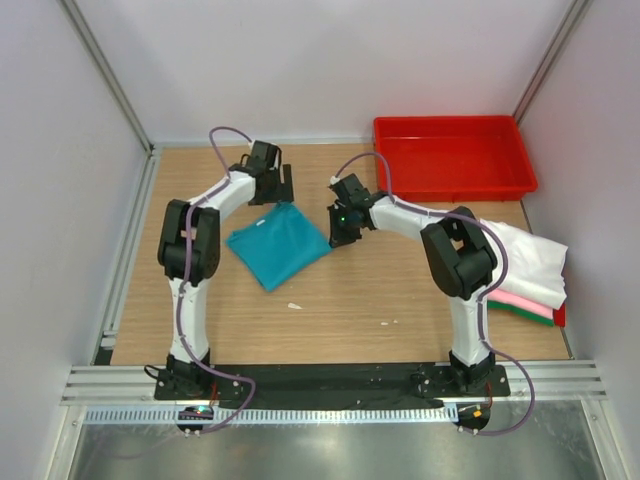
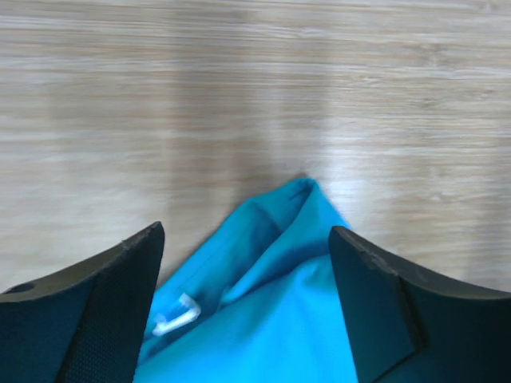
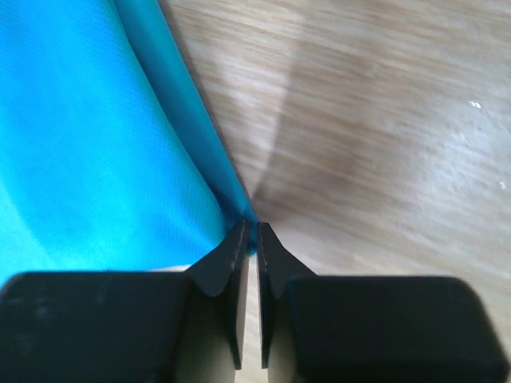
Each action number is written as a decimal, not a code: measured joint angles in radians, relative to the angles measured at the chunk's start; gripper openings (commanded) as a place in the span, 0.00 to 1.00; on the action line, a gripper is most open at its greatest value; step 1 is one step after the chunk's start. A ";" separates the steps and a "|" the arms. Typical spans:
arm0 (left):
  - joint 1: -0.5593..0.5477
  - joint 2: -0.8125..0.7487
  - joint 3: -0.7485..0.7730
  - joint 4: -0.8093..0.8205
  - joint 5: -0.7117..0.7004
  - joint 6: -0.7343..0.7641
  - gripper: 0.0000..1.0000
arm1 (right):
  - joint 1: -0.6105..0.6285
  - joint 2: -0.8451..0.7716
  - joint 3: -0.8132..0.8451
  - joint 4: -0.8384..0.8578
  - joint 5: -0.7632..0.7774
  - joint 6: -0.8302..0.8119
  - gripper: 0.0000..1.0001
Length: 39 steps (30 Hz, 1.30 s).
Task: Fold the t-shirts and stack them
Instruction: Fold the tshirt
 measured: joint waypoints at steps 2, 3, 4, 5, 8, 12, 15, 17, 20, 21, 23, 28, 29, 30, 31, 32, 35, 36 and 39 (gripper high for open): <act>0.011 -0.039 0.000 -0.026 -0.019 0.003 0.90 | 0.001 -0.016 0.016 -0.046 0.006 -0.006 0.35; 0.019 -0.068 0.000 -0.045 -0.029 0.003 0.91 | 0.001 -0.026 0.031 -0.063 0.007 -0.010 0.42; 0.030 -0.112 0.000 -0.066 -0.040 0.000 0.92 | 0.001 -0.034 0.047 -0.075 0.008 -0.014 0.51; 0.040 -0.159 -0.001 -0.083 -0.050 -0.004 0.93 | 0.001 -0.046 0.068 -0.087 0.009 -0.021 0.65; 0.063 -0.349 -0.045 -0.117 -0.075 -0.046 0.96 | 0.000 -0.079 0.140 -0.100 0.011 -0.035 0.98; 0.074 -0.673 -0.232 -0.122 -0.095 -0.188 0.97 | -0.011 -0.084 0.238 -0.089 -0.021 -0.066 1.00; 0.070 -0.823 -0.427 -0.127 -0.093 -0.301 0.97 | -0.019 -0.051 0.304 -0.086 -0.070 -0.093 1.00; 0.069 -0.874 -0.569 -0.130 -0.081 -0.385 0.95 | -0.023 -0.019 0.325 -0.074 -0.105 -0.114 0.99; 0.069 -0.880 -0.752 -0.127 -0.057 -0.485 0.92 | -0.027 0.033 0.324 -0.073 -0.147 -0.133 0.99; 0.069 -0.880 -0.803 -0.128 -0.050 -0.514 0.92 | -0.027 0.053 0.321 -0.073 -0.157 -0.135 1.00; 0.069 -0.883 -0.874 -0.127 -0.037 -0.560 0.91 | -0.026 0.090 0.303 -0.072 -0.177 -0.136 0.99; 0.069 -0.884 -0.935 -0.042 -0.009 -0.622 0.91 | -0.025 0.126 0.227 -0.065 -0.221 -0.129 0.97; 0.069 -0.877 -0.935 -0.019 -0.006 -0.628 0.91 | -0.025 0.126 0.217 -0.055 -0.230 -0.127 0.97; 0.069 -0.867 -0.935 0.009 -0.002 -0.631 0.91 | -0.023 0.123 0.213 -0.043 -0.233 -0.124 0.97; 0.069 -0.855 -0.937 0.039 0.002 -0.631 0.90 | -0.021 0.123 0.201 -0.018 -0.239 -0.117 0.96; 0.069 -0.840 -0.940 0.071 0.005 -0.630 0.89 | -0.018 0.121 0.197 -0.010 -0.241 -0.115 0.96; 0.077 -0.781 -0.953 0.154 0.018 -0.607 0.85 | -0.003 0.096 0.140 0.050 -0.244 -0.092 0.93; 0.085 -0.758 -0.956 0.176 0.027 -0.597 0.84 | 0.002 0.083 0.116 0.066 -0.245 -0.084 0.93; 0.122 -0.695 -0.963 0.255 0.078 -0.565 0.82 | 0.015 0.029 0.022 0.117 -0.246 -0.051 0.92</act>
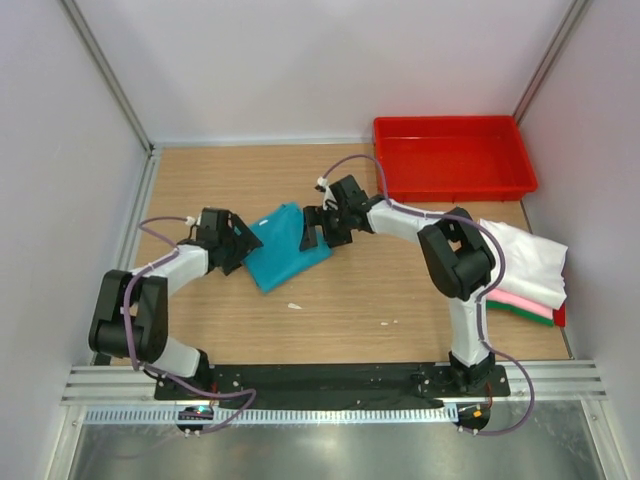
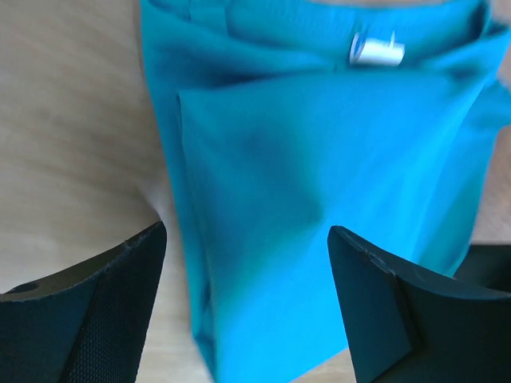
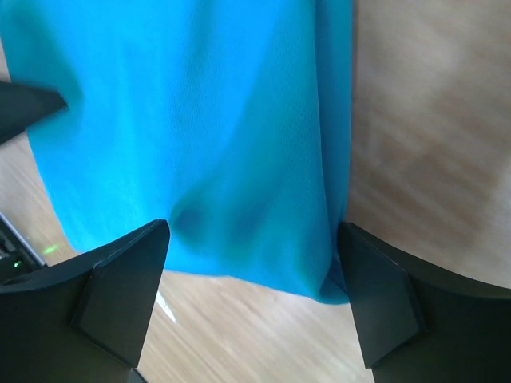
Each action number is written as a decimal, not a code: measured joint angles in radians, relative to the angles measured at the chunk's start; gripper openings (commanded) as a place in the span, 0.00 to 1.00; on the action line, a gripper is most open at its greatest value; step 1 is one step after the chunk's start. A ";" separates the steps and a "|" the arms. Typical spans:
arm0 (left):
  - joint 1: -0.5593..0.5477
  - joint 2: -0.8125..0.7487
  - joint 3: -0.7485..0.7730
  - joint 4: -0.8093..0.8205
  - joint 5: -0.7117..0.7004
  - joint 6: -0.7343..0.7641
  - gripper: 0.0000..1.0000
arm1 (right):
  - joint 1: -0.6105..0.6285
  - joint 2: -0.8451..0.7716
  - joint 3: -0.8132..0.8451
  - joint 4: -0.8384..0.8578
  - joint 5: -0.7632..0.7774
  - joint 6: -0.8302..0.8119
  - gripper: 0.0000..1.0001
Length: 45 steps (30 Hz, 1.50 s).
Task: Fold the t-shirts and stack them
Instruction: Fold the tshirt, then neatly place the folded tshirt to the corner
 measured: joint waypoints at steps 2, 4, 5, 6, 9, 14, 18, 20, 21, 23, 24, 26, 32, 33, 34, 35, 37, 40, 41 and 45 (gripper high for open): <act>0.022 0.025 0.001 0.066 0.031 0.025 0.82 | 0.006 -0.040 -0.060 0.014 -0.001 0.023 0.92; 0.042 0.071 0.023 0.129 0.084 0.048 0.81 | 0.013 -0.079 -0.116 0.021 -0.001 0.038 0.92; 0.048 0.098 0.042 0.146 0.110 0.066 0.80 | 0.018 -0.101 -0.146 0.024 -0.001 0.048 0.92; 0.052 0.132 0.070 0.164 0.139 0.082 0.79 | 0.024 -0.119 -0.171 0.026 -0.002 0.053 0.92; 0.055 0.228 0.151 0.213 0.219 0.138 0.78 | 0.046 -0.167 -0.230 0.026 0.003 0.071 0.92; 0.054 0.319 0.273 0.169 0.288 0.271 0.77 | 0.074 -0.211 -0.237 -0.007 0.040 0.095 0.93; 0.054 0.353 0.383 0.034 0.262 0.376 0.87 | 0.071 -0.222 -0.174 -0.102 0.135 0.129 0.96; 0.054 0.344 0.415 -0.026 0.230 0.402 0.93 | 0.061 -0.232 -0.138 -0.138 0.192 0.158 0.99; 0.054 0.335 0.427 -0.058 0.203 0.409 1.00 | 0.055 -0.241 -0.135 -0.140 0.208 0.169 1.00; 0.055 0.294 0.444 -0.136 0.144 0.414 1.00 | 0.039 -0.270 -0.135 -0.149 0.237 0.196 1.00; 0.056 0.274 0.457 -0.177 0.126 0.412 1.00 | 0.034 -0.282 -0.135 -0.148 0.247 0.209 1.00; 0.061 0.235 0.494 -0.258 0.100 0.408 1.00 | 0.021 -0.297 -0.135 -0.141 0.269 0.224 1.00; 0.066 0.082 0.565 -0.399 0.089 0.386 1.00 | 0.019 -0.238 -0.106 -0.141 0.330 0.254 1.00; 0.066 0.053 0.562 -0.419 0.089 0.382 1.00 | 0.019 -0.216 -0.099 -0.136 0.341 0.259 1.00; 0.066 0.030 0.558 -0.433 0.089 0.380 1.00 | 0.019 -0.199 -0.097 -0.130 0.349 0.264 0.98; 0.066 0.010 0.556 -0.454 0.089 0.379 1.00 | 0.019 -0.185 -0.097 -0.127 0.357 0.267 0.97; 0.066 -0.019 0.554 -0.499 0.089 0.380 1.00 | 0.019 -0.162 -0.098 -0.119 0.379 0.276 0.95; 0.066 -0.027 0.550 -0.560 0.089 0.380 1.00 | 0.019 -0.144 -0.098 -0.089 0.399 0.283 0.86; 0.066 -0.028 0.543 -0.575 0.089 0.380 1.00 | 0.019 -0.140 -0.098 -0.076 0.402 0.287 0.84; 0.066 -0.033 0.503 -0.629 0.089 0.380 1.00 | 0.019 -0.123 -0.110 -0.002 0.403 0.311 0.76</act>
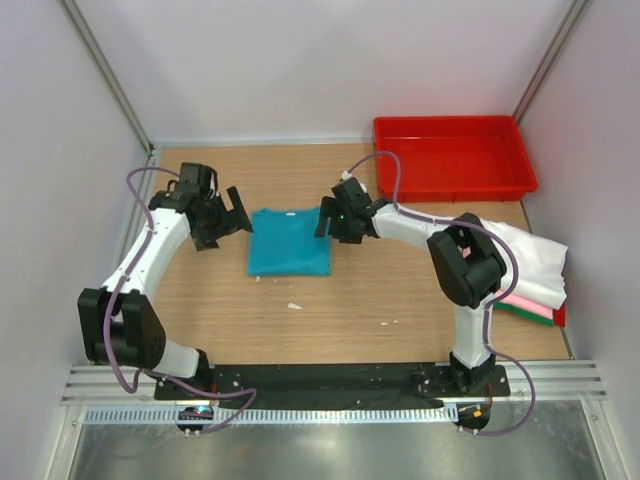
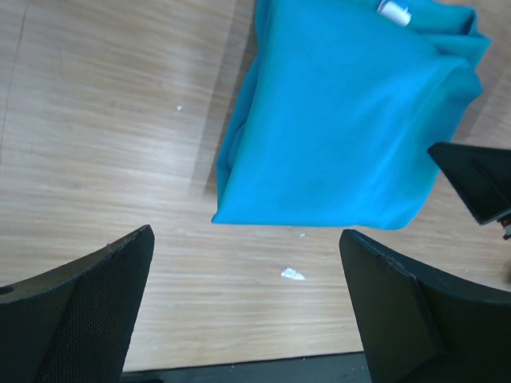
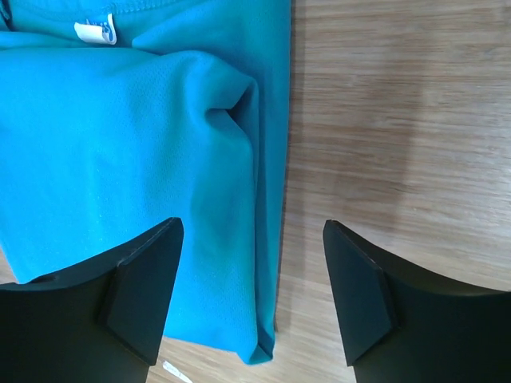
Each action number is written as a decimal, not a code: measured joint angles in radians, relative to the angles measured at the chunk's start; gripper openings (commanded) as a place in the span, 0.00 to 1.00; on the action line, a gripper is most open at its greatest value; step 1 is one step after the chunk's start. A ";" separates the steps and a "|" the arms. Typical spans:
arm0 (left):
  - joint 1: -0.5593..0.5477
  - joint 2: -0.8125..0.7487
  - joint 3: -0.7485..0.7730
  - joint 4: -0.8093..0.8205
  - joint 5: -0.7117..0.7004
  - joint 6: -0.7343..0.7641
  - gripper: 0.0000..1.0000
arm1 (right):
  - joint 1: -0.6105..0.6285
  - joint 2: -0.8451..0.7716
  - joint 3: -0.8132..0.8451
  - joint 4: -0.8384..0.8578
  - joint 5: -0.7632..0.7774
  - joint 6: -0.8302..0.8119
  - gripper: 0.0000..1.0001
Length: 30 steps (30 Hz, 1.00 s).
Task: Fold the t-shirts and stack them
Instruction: Neatly place the folded tshirt to the corner
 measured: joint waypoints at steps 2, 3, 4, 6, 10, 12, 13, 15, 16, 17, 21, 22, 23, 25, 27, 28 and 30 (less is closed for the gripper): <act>0.000 0.000 -0.005 -0.024 0.000 0.000 1.00 | 0.000 0.009 -0.013 0.030 -0.008 0.015 0.75; 0.000 -0.001 -0.005 -0.030 0.002 0.000 1.00 | 0.000 0.016 -0.019 0.044 -0.012 0.025 0.73; 0.000 -0.003 -0.005 -0.034 0.003 0.000 1.00 | 0.000 0.026 -0.026 0.058 -0.017 0.033 0.72; 0.000 -0.011 -0.005 -0.040 0.005 0.000 1.00 | 0.000 0.031 -0.029 0.092 -0.023 0.046 0.70; 0.000 -0.036 -0.004 -0.052 0.017 0.003 1.00 | 0.000 0.044 -0.041 0.146 -0.037 0.068 0.62; 0.000 -0.049 -0.004 -0.061 0.022 0.004 1.00 | 0.000 0.045 -0.055 0.173 -0.042 0.082 0.56; 0.000 -0.054 -0.004 -0.064 0.025 0.004 1.00 | 0.000 0.045 -0.060 0.183 -0.044 0.085 0.54; 0.000 -0.061 -0.005 -0.068 0.030 0.004 1.00 | 0.000 0.048 -0.069 0.200 -0.045 0.090 0.42; 0.000 -0.065 -0.005 -0.069 0.034 0.004 1.00 | 0.000 0.050 -0.073 0.209 -0.046 0.091 0.36; 0.000 -0.069 -0.005 -0.069 0.036 0.004 1.00 | 0.001 0.052 -0.077 0.211 -0.045 0.094 0.19; 0.000 -0.087 -0.013 -0.069 0.048 0.004 1.00 | 0.002 0.059 -0.082 0.205 -0.042 0.105 0.01; 0.000 -0.091 -0.014 -0.070 0.052 0.004 1.00 | 0.002 0.058 -0.077 0.192 -0.037 0.101 0.01; 0.000 -0.095 -0.016 -0.070 0.055 0.004 1.00 | 0.002 0.058 -0.066 0.171 -0.031 0.095 0.01; 0.000 -0.105 -0.017 -0.069 0.066 0.004 1.00 | 0.002 0.052 -0.036 0.098 0.001 0.071 0.01; 0.000 -0.116 -0.017 -0.067 0.080 0.004 1.00 | 0.005 0.032 -0.007 -0.004 0.047 0.040 0.01; 0.000 -0.121 -0.017 -0.066 0.085 0.004 1.00 | 0.005 0.015 0.005 -0.060 0.069 0.023 0.01; 0.000 -0.130 -0.022 -0.053 0.091 0.004 1.00 | -0.003 -0.033 0.029 -0.169 0.106 -0.018 0.01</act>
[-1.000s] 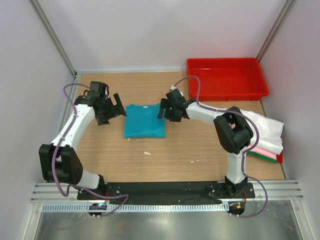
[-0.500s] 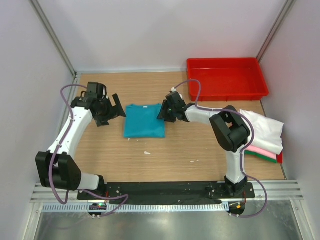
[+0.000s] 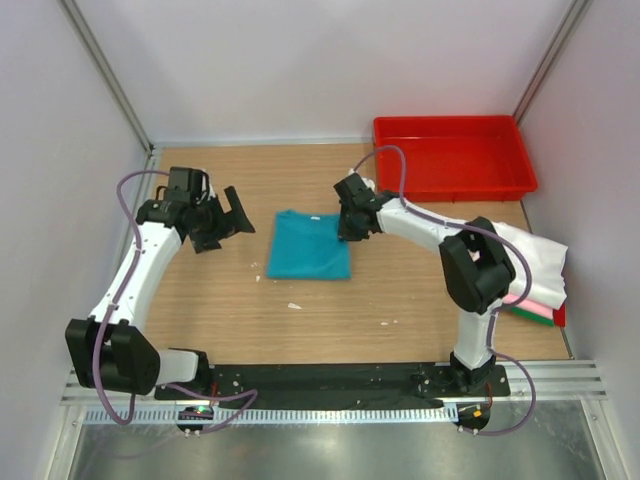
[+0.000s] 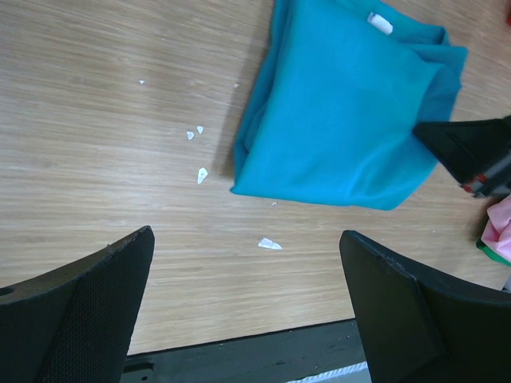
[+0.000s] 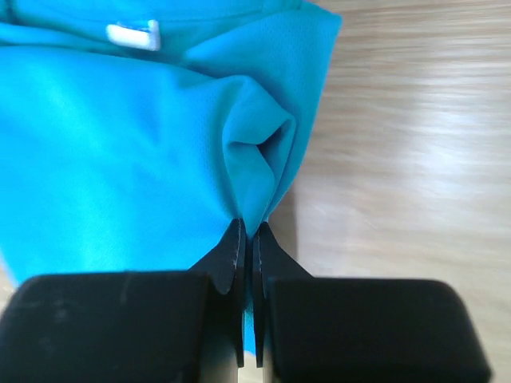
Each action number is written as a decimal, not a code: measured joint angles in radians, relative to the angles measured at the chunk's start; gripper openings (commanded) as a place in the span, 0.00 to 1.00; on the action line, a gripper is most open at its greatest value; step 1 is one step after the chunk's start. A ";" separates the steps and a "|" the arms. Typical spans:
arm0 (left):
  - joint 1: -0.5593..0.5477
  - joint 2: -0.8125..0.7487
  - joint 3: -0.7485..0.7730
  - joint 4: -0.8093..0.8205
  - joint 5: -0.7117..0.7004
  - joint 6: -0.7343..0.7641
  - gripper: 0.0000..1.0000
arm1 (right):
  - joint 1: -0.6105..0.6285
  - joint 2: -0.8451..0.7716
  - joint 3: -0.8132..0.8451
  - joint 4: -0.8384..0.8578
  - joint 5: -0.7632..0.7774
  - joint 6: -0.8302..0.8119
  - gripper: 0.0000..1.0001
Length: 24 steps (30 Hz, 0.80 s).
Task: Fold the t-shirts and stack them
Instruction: Neatly place the folded tshirt to the corner
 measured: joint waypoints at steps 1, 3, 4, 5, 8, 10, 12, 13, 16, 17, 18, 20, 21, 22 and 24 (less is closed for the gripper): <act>0.000 -0.004 -0.005 0.007 0.002 0.001 1.00 | -0.006 -0.024 0.010 -0.044 0.012 -0.016 0.01; 0.000 -0.013 -0.021 0.025 0.005 0.008 1.00 | -0.031 -0.085 0.045 -0.159 0.047 -0.070 0.01; 0.000 -0.017 -0.028 0.032 0.006 0.014 1.00 | -0.045 -0.109 0.060 -0.204 0.063 -0.092 0.01; 0.000 -0.018 -0.035 0.039 0.008 0.020 1.00 | -0.066 -0.138 0.078 -0.260 0.090 -0.117 0.01; 0.000 -0.019 -0.053 0.061 0.019 0.031 1.00 | -0.139 -0.214 0.100 -0.389 0.166 -0.180 0.01; 0.000 -0.023 -0.066 0.072 0.026 0.038 1.00 | -0.192 -0.257 0.100 -0.460 0.204 -0.218 0.01; 0.000 -0.032 -0.078 0.081 0.040 0.043 1.00 | -0.257 -0.295 0.100 -0.528 0.233 -0.254 0.01; 0.000 -0.040 -0.083 0.085 0.048 0.044 1.00 | -0.282 -0.309 0.101 -0.551 0.244 -0.270 0.01; 0.000 -0.064 -0.093 0.096 0.069 0.045 1.00 | -0.356 -0.337 0.108 -0.613 0.271 -0.319 0.01; 0.000 -0.071 -0.096 0.099 0.074 0.045 1.00 | -0.372 -0.339 0.111 -0.628 0.277 -0.331 0.01; 0.000 -0.078 -0.098 0.100 0.079 0.045 1.00 | -0.385 -0.338 0.116 -0.642 0.283 -0.344 0.01; 0.000 -0.092 -0.105 0.104 0.089 0.047 1.00 | -0.401 -0.333 0.124 -0.665 0.292 -0.364 0.01; 0.000 -0.098 -0.110 0.106 0.093 0.048 1.00 | -0.407 -0.328 0.134 -0.681 0.300 -0.373 0.01; 0.000 -0.105 -0.117 0.106 0.096 0.048 1.00 | -0.412 -0.322 0.145 -0.695 0.309 -0.379 0.01; 0.000 -0.118 -0.130 0.107 0.102 0.048 1.00 | -0.420 -0.306 0.177 -0.719 0.341 -0.393 0.01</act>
